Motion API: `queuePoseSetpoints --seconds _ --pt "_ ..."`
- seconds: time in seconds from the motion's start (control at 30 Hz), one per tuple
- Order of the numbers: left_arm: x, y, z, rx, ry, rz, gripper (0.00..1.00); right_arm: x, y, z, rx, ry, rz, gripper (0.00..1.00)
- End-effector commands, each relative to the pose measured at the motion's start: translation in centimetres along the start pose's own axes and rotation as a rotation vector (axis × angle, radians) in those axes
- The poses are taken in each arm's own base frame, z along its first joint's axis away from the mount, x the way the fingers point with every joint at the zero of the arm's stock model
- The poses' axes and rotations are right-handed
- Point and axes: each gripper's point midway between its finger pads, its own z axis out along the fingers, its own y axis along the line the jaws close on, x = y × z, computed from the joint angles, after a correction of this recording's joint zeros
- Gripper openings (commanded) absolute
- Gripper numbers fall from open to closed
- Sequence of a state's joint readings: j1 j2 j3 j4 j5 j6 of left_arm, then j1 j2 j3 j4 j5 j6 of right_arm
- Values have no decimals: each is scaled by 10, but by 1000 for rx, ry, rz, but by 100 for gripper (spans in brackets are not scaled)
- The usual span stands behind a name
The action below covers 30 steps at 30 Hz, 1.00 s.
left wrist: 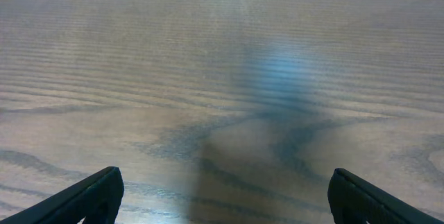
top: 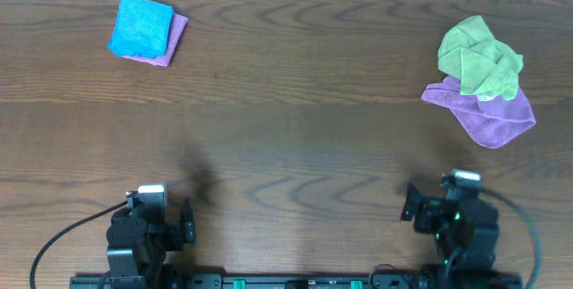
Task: Fold the cloth
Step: 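Reach the right gripper to the green cloth and grasp it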
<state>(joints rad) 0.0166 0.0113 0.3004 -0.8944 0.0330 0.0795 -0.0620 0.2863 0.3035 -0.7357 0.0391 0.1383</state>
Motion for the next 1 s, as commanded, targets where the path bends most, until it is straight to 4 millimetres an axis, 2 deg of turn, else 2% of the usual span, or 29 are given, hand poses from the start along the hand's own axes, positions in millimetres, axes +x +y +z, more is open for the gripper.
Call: queuePoseSetpoints --seconds 0.0,0.13,0.37,0.4,0.6,0.7,0.77,0.97 --pt "17 3 7 -19 55 31 95 -38 -2 -11 29 -2 84 99" --pt "17 3 7 -19 54 31 95 -77 -4 -12 57 41 93 99" --pt "17 3 7 -19 55 31 95 -148 -5 -1 109 92 96 99" --pt "17 3 7 -19 55 31 95 -163 -7 2 131 92 95 99" --pt "17 3 7 -19 54 31 95 -221 -28 19 245 41 111 99" --pt "17 3 7 -19 54 31 95 -243 -40 32 266 4 136 99" --pt "17 3 7 -19 54 31 95 -250 -49 42 281 -17 153 99" --pt "17 3 7 -19 54 31 95 -260 -69 69 317 -45 142 99"
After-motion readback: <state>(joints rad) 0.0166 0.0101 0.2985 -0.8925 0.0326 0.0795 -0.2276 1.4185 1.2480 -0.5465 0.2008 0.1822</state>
